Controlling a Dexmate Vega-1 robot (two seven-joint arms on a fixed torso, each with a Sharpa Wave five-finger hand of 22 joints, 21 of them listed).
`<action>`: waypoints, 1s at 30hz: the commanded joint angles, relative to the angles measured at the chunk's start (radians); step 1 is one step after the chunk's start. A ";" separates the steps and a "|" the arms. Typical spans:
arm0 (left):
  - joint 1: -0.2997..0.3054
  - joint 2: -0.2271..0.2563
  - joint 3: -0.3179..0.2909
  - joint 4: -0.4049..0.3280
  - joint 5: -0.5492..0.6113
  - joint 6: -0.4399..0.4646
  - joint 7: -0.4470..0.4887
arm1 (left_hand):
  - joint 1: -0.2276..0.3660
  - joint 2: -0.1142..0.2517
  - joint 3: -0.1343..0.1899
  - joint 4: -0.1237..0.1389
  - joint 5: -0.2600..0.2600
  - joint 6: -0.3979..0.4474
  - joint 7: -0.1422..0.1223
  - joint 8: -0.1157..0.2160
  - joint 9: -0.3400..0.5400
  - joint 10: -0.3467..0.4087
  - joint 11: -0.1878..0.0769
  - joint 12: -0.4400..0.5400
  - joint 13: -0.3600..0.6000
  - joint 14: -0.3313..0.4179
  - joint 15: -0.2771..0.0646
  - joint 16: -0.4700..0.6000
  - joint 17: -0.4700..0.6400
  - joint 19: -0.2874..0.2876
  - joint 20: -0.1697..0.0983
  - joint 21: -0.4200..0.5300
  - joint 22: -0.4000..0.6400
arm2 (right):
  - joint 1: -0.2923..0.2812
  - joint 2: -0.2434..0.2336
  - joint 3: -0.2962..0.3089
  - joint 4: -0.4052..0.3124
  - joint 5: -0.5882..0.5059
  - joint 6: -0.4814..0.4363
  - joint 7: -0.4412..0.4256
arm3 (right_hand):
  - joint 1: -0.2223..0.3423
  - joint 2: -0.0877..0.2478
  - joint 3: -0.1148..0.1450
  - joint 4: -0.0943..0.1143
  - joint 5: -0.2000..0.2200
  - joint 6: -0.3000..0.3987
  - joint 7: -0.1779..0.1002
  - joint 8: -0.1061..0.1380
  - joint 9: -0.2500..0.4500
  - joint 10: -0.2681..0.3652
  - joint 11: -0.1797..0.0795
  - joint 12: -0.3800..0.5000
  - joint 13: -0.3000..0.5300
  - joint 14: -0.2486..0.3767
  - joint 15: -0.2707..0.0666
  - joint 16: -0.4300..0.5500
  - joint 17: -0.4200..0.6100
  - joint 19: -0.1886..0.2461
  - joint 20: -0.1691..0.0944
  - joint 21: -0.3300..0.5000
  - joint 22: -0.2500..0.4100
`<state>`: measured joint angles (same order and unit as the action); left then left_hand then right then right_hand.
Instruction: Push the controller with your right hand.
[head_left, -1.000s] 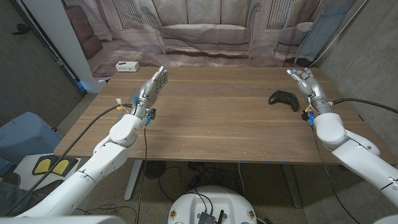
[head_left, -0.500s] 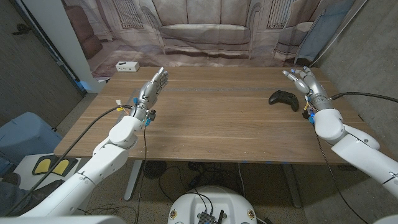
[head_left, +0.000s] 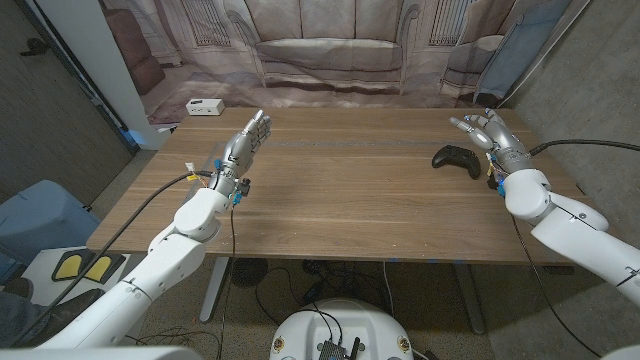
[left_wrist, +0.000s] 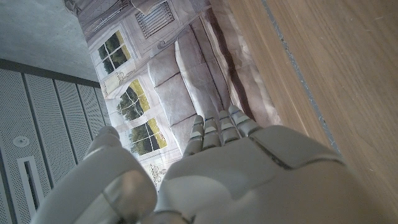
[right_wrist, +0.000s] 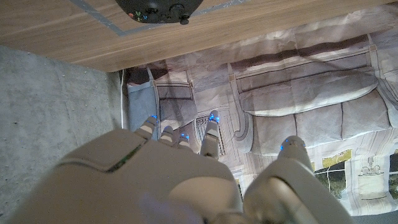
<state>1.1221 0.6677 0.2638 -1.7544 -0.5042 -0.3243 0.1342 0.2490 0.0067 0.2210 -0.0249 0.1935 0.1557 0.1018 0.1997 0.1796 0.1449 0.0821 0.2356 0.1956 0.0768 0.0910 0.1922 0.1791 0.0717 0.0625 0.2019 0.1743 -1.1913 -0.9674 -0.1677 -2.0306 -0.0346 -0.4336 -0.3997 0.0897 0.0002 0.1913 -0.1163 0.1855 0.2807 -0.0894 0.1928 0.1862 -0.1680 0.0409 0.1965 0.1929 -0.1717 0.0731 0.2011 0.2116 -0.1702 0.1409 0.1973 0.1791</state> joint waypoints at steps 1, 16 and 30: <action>0.010 0.001 0.000 -0.007 0.000 -0.004 -0.002 | 0.003 0.004 0.002 -0.003 -0.004 0.006 0.000 -0.002 0.001 0.004 0.000 -0.005 0.003 0.006 0.000 -0.001 0.002 -0.005 0.000 -0.003 0.005 | 0.042 -0.031 -0.050 -0.002 -0.033 -0.056 0.007 | -0.002 0.008 0.001 -0.001 0.005 0.009 -0.002 0.008 0.003 0.002 0.001 0.006 0.002 -0.160 0.010 0.008 0.001 -0.164 0.016 0.006 0.002; 0.010 0.008 0.000 -0.025 0.007 0.007 0.000 | 0.003 0.006 0.003 -0.005 -0.004 0.005 -0.001 -0.004 0.001 0.005 -0.002 -0.007 0.003 0.006 -0.001 -0.001 0.002 -0.007 0.000 -0.004 0.005 | 0.138 -0.055 -0.134 0.021 -0.056 -0.087 0.073 | 0.011 0.010 0.006 -0.009 0.006 0.013 -0.004 0.009 0.003 0.016 -0.004 0.011 0.001 -0.145 0.002 0.014 0.000 -0.140 0.058 0.013 0.002; 0.011 -0.007 0.006 -0.025 0.019 0.004 0.018 | 0.002 0.008 0.003 -0.008 -0.004 0.008 -0.001 -0.005 0.001 0.010 0.001 -0.006 0.003 0.006 0.000 -0.002 0.002 -0.008 0.000 -0.004 0.005 | 0.238 -0.052 -0.217 0.067 -0.075 -0.116 0.136 | 0.016 0.011 0.008 -0.012 0.005 0.009 -0.004 0.006 0.004 0.001 -0.002 0.005 0.002 -0.154 0.010 0.011 -0.001 -0.133 0.066 0.014 0.001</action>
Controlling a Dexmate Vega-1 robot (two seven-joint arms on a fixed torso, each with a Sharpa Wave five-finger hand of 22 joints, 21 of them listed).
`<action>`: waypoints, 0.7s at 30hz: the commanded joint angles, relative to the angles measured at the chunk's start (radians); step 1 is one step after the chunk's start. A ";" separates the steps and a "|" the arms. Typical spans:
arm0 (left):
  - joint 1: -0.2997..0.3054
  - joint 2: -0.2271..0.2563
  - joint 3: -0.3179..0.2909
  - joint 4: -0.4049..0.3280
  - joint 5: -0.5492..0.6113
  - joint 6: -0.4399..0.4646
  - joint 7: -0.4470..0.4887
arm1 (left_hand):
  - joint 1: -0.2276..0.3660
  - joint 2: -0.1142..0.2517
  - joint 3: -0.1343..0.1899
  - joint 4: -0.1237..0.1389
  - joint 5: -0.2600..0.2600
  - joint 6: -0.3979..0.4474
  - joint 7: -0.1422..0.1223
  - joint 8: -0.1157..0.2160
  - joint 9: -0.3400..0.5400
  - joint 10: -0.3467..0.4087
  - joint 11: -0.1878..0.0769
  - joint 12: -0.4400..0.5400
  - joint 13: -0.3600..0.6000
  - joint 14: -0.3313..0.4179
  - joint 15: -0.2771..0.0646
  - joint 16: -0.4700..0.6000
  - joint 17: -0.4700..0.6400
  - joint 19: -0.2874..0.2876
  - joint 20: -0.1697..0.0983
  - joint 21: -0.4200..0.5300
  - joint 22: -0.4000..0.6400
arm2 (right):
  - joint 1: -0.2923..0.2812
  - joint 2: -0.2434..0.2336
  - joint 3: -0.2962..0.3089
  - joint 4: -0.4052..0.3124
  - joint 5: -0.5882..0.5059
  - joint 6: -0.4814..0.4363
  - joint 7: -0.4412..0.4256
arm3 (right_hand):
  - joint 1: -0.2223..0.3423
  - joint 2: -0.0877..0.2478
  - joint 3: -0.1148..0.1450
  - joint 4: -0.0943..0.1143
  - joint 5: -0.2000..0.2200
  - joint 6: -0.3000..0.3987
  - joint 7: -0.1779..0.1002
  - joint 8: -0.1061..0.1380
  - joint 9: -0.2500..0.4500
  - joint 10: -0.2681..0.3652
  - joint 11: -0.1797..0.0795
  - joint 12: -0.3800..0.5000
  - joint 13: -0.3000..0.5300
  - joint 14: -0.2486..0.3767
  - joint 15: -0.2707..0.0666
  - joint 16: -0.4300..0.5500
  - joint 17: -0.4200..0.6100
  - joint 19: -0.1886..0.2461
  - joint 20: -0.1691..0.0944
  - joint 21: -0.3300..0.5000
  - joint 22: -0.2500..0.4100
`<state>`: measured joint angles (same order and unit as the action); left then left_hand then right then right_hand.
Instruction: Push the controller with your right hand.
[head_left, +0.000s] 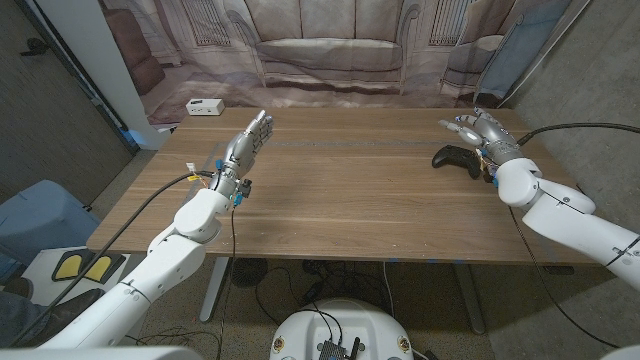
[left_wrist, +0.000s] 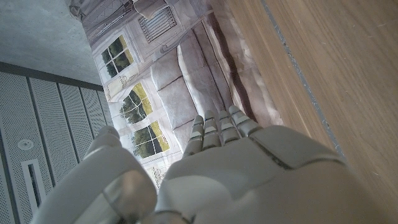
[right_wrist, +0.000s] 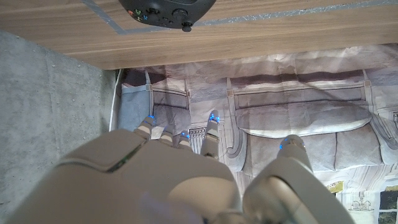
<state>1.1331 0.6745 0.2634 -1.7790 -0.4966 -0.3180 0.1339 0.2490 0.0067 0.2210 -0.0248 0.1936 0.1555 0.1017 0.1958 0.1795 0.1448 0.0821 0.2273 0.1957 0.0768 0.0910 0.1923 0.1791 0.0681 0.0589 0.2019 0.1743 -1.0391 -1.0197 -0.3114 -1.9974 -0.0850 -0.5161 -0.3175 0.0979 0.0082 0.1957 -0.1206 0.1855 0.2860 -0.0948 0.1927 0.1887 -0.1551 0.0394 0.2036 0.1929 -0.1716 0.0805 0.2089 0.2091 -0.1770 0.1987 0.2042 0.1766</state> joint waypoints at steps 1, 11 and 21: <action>0.001 -0.020 0.007 0.000 0.018 -0.005 0.029 | 0.003 0.008 0.003 -0.008 -0.004 0.013 0.001 0.001 0.001 0.012 0.000 0.002 0.003 0.009 0.000 -0.001 0.002 -0.003 0.004 -0.004 0.005 | 0.093 0.001 -0.080 0.038 -0.028 -0.035 0.058 | 0.008 0.003 0.004 -0.008 0.005 0.004 0.001 0.007 0.001 -0.012 -0.001 -0.003 0.002 -0.154 0.003 0.003 0.002 -0.126 0.009 0.007 0.004; 0.002 -0.019 0.006 -0.002 0.020 0.000 0.032 | 0.004 0.013 0.005 -0.011 -0.004 0.029 0.003 0.005 0.001 0.020 -0.001 0.004 0.003 0.017 -0.001 0.001 0.002 0.001 0.002 -0.002 0.005 | 0.172 0.003 -0.153 0.078 -0.075 -0.061 0.111 | 0.011 0.005 0.006 -0.009 0.005 0.007 0.000 0.008 0.002 -0.022 -0.002 -0.006 0.002 -0.160 0.010 0.001 0.001 -0.125 0.011 0.006 0.004; 0.028 -0.024 -0.014 -0.020 0.025 -0.013 0.061 | 0.007 0.017 0.007 -0.015 -0.005 0.052 0.003 0.010 0.001 0.035 -0.002 0.007 0.003 0.030 -0.003 0.004 0.002 0.009 0.003 0.000 0.005 | 0.227 0.011 -0.220 0.110 -0.149 -0.078 0.140 | 0.013 0.009 0.008 -0.009 0.004 0.000 -0.009 0.004 0.003 -0.049 -0.009 -0.013 0.003 -0.173 0.016 -0.004 0.002 -0.123 0.012 0.004 0.004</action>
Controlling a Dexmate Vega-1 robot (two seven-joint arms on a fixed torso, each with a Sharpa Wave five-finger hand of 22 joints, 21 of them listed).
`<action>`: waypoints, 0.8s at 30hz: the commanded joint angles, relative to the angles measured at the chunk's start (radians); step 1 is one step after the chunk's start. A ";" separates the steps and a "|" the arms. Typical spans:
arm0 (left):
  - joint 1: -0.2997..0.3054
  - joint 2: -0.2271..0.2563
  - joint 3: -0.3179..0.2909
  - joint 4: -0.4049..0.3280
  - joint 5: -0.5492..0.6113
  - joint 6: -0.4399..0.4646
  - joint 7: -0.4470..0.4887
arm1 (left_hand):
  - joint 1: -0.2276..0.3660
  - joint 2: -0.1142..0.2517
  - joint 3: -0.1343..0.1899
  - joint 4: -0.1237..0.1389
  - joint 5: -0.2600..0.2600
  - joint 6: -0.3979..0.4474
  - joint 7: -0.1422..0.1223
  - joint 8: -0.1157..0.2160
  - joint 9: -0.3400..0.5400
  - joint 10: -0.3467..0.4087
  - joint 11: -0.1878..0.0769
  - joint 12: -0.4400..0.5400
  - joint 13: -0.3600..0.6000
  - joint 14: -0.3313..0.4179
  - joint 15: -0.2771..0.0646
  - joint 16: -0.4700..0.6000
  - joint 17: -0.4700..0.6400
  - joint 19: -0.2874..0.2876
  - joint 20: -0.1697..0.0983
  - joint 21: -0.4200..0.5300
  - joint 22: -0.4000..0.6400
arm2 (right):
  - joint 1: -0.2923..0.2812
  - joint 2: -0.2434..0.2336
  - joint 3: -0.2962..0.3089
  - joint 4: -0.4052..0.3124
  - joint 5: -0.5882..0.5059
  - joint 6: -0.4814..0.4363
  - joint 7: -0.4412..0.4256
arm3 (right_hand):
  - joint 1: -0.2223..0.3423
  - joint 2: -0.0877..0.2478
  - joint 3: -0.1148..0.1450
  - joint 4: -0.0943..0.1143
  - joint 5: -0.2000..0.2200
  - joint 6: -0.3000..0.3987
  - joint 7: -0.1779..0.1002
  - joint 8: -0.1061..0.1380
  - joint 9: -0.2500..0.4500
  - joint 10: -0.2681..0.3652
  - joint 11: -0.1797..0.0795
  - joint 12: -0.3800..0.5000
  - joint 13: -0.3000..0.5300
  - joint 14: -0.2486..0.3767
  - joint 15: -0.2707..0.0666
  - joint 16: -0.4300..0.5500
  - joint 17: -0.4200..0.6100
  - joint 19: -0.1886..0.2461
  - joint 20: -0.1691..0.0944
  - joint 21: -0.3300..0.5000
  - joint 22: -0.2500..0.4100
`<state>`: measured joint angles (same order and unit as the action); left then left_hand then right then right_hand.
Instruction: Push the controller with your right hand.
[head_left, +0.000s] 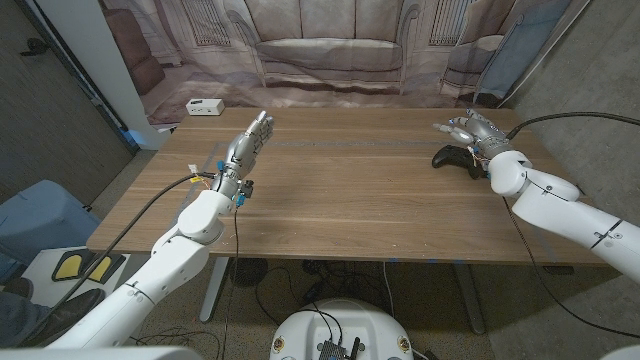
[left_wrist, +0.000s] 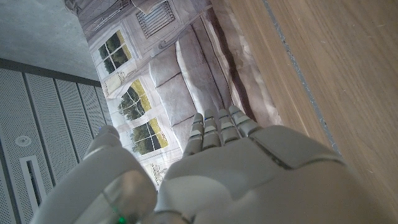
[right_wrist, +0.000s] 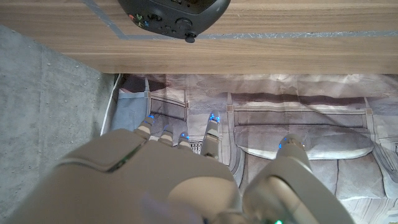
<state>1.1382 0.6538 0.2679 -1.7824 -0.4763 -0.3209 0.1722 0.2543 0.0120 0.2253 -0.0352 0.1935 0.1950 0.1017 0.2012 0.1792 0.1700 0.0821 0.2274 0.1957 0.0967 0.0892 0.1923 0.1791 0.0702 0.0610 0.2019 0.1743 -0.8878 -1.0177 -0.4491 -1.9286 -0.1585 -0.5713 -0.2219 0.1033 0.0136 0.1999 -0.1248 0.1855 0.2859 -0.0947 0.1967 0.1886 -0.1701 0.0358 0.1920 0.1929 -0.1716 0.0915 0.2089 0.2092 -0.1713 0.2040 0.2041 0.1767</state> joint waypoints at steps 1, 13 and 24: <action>0.025 -0.002 -0.020 -0.018 0.006 -0.009 0.023 | 0.002 0.012 0.003 -0.004 -0.005 0.012 0.003 0.005 0.002 0.010 -0.001 0.007 0.003 0.011 0.000 0.004 0.002 0.007 0.001 0.000 0.005 | 0.083 0.009 -0.091 0.045 -0.085 -0.023 0.052 | 0.007 0.003 0.004 -0.005 0.003 -0.007 -0.012 -0.002 0.003 -0.036 -0.006 -0.001 0.003 -0.173 0.006 -0.004 0.001 -0.128 0.006 0.004 0.003; 0.039 -0.007 -0.029 -0.022 0.006 -0.018 0.028 | 0.003 0.015 0.005 -0.007 -0.005 0.013 0.002 0.003 0.002 0.011 -0.002 0.006 0.003 0.012 -0.001 0.003 0.002 0.008 0.001 0.000 0.005 | 0.136 0.020 -0.145 0.069 -0.157 -0.050 0.115 | 0.009 0.008 0.006 -0.005 0.003 -0.018 -0.019 -0.006 0.004 -0.049 -0.004 -0.001 0.004 -0.177 0.018 -0.004 0.001 -0.114 0.005 0.008 0.004; 0.053 -0.001 -0.034 -0.032 0.007 -0.012 0.029 | 0.004 0.018 0.006 -0.009 -0.005 0.014 0.002 0.001 0.002 0.009 -0.001 0.004 0.003 0.009 -0.002 0.001 0.002 0.008 0.000 -0.001 0.005 | 0.156 0.033 -0.160 0.086 -0.179 -0.077 0.152 | 0.008 0.009 0.006 -0.004 0.003 -0.004 -0.022 0.000 0.004 -0.048 -0.004 0.003 0.005 -0.178 0.015 -0.004 0.002 -0.111 0.007 0.008 0.004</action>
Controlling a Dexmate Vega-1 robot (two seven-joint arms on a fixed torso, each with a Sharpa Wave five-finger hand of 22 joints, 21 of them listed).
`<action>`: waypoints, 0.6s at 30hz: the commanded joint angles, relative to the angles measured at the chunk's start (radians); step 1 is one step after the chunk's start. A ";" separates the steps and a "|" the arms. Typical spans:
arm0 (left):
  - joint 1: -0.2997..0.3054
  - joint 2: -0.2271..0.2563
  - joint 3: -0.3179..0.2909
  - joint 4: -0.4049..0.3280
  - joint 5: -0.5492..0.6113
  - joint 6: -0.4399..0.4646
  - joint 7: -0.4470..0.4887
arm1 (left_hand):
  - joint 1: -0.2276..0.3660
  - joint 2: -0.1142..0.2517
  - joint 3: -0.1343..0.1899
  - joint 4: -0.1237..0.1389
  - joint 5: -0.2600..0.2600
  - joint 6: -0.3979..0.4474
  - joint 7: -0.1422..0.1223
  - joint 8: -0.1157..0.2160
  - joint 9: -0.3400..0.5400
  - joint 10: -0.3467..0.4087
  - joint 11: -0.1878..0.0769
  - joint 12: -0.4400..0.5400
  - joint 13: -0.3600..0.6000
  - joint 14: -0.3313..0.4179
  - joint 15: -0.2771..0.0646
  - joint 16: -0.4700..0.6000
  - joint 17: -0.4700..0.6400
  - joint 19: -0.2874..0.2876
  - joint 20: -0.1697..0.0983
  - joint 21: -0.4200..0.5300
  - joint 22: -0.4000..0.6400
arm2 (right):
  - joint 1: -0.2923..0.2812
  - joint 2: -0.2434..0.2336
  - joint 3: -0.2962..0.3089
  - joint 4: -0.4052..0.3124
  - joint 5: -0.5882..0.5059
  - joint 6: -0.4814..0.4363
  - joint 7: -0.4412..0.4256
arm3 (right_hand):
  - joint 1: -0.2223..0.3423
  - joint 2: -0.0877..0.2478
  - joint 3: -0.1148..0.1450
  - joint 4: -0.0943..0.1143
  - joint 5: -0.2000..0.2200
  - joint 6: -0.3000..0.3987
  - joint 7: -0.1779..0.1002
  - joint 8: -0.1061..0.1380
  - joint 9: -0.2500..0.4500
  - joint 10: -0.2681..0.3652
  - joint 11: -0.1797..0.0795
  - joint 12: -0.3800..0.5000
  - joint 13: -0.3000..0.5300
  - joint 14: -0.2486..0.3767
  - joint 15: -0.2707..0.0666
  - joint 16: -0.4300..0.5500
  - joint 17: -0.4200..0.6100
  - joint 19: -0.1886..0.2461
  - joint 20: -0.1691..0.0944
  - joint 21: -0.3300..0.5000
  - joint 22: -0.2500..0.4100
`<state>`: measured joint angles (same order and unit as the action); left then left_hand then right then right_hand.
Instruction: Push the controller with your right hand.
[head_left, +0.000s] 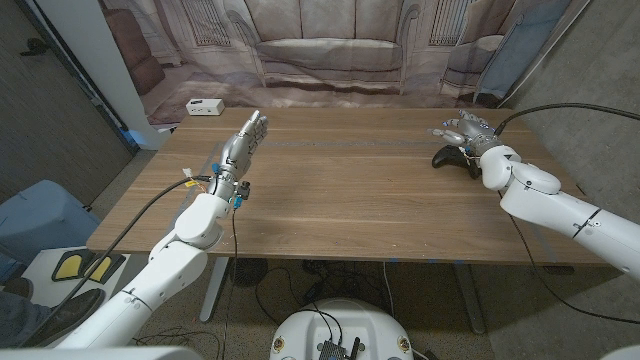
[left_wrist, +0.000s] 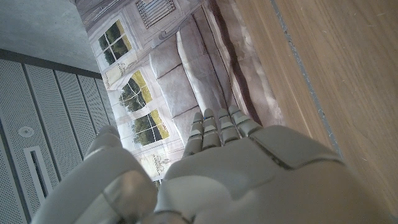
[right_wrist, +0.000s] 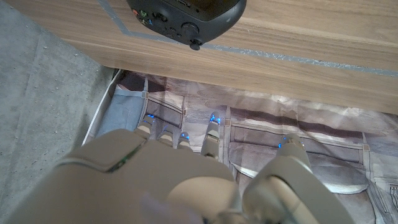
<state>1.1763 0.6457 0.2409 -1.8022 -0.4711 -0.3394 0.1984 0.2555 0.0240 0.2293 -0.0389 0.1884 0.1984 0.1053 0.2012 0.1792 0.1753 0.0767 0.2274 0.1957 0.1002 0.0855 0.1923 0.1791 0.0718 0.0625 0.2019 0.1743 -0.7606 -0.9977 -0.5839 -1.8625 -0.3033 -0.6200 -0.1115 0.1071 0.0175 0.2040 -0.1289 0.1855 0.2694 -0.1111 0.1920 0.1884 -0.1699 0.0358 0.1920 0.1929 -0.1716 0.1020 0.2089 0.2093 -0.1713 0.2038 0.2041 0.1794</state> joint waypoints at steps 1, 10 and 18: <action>0.016 0.008 -0.009 -0.014 0.002 0.008 0.003 | 0.003 0.006 0.002 -0.006 0.000 0.011 -0.001 0.000 0.002 0.003 0.005 0.004 0.003 0.004 0.003 0.000 0.002 0.005 -0.002 -0.001 0.005 | 0.030 0.014 -0.026 0.021 -0.035 -0.032 0.043 | 0.003 0.005 0.002 0.000 0.003 0.015 -0.006 0.006 0.004 -0.047 -0.004 0.004 0.005 -0.178 0.004 -0.004 0.002 -0.110 0.007 0.007 0.001; 0.026 0.010 -0.016 -0.027 0.006 0.017 0.016 | 0.003 0.006 0.002 -0.008 -0.001 0.005 -0.001 -0.004 0.002 -0.005 0.009 -0.001 0.003 -0.001 0.004 -0.003 0.002 -0.001 -0.004 -0.004 0.005 | 0.049 0.032 -0.046 0.058 -0.041 -0.049 0.063 | 0.001 0.003 0.001 0.001 0.002 0.031 -0.002 0.011 0.004 -0.042 0.000 0.008 0.005 -0.172 0.007 -0.001 0.002 -0.106 0.007 0.008 0.001; 0.030 0.010 -0.019 -0.034 0.004 0.030 0.023 | 0.002 0.006 0.002 -0.009 -0.001 0.005 0.000 -0.005 0.002 -0.005 0.010 -0.002 0.003 -0.002 0.005 -0.003 0.002 -0.002 -0.003 -0.004 0.005 | 0.076 0.045 -0.067 0.100 -0.040 -0.051 0.088 | -0.001 0.002 0.000 0.001 0.002 0.034 0.001 0.011 0.003 -0.035 0.010 0.012 0.005 -0.167 0.013 0.001 0.002 -0.102 0.007 0.007 0.001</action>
<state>1.1983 0.6546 0.2275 -1.8251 -0.4672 -0.3233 0.2122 0.2555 0.0240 0.2265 -0.0415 0.1885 0.1983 0.1053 0.2012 0.1792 0.1716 0.0804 0.2274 0.1957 0.1001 0.0855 0.1923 0.1791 0.0718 0.0624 0.2020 0.1743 -0.7143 -0.9702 -0.6262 -1.8093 -0.3390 -0.6615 -0.0536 0.1071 0.0174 0.2040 -0.1288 0.1855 0.2985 -0.1073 0.1967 0.1883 -0.1754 0.0413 0.1965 0.1929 -0.1698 0.1111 0.2089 0.2093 -0.1713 0.2038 0.2041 0.1793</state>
